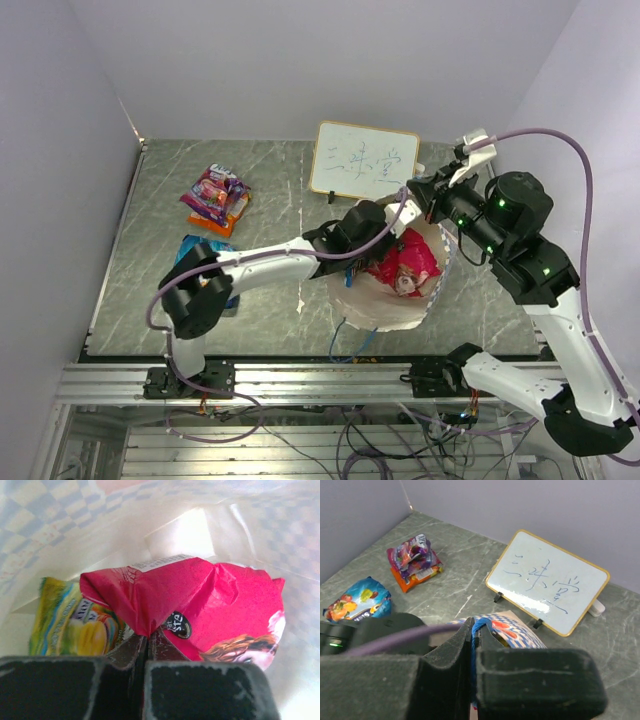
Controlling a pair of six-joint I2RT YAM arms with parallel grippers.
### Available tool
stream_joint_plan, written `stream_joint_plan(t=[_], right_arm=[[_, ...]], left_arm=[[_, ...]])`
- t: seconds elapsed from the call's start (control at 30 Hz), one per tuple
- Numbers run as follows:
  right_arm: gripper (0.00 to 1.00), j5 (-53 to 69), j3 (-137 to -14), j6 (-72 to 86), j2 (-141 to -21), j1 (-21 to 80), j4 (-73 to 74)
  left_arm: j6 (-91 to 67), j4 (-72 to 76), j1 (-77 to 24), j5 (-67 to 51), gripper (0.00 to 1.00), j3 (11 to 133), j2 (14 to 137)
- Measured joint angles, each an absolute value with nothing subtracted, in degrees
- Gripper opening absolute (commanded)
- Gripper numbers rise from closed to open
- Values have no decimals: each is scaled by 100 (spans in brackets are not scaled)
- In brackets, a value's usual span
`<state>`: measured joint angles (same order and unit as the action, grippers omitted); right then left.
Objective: Take the snacks out of the paper bag
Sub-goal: Take out the snack from the paper bag.
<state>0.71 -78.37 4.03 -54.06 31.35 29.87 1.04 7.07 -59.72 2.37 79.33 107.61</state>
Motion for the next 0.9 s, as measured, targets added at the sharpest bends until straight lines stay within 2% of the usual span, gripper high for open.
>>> stream_joint_plan(t=[0.13,0.5,0.9], right_arm=[[0,-200,-7793,357,-5336,3135,2989],[0,-746,-7712,250,-5282,3135,2923],[0,-1107,-7432,161,-5116,3135,2707]], left_arm=[[12,82,-5981,290,7,7968,10134],[-290,-2067,-5977,390,7,9242,9074],[-969,-3782,-5981,1210,7,10709,8055]])
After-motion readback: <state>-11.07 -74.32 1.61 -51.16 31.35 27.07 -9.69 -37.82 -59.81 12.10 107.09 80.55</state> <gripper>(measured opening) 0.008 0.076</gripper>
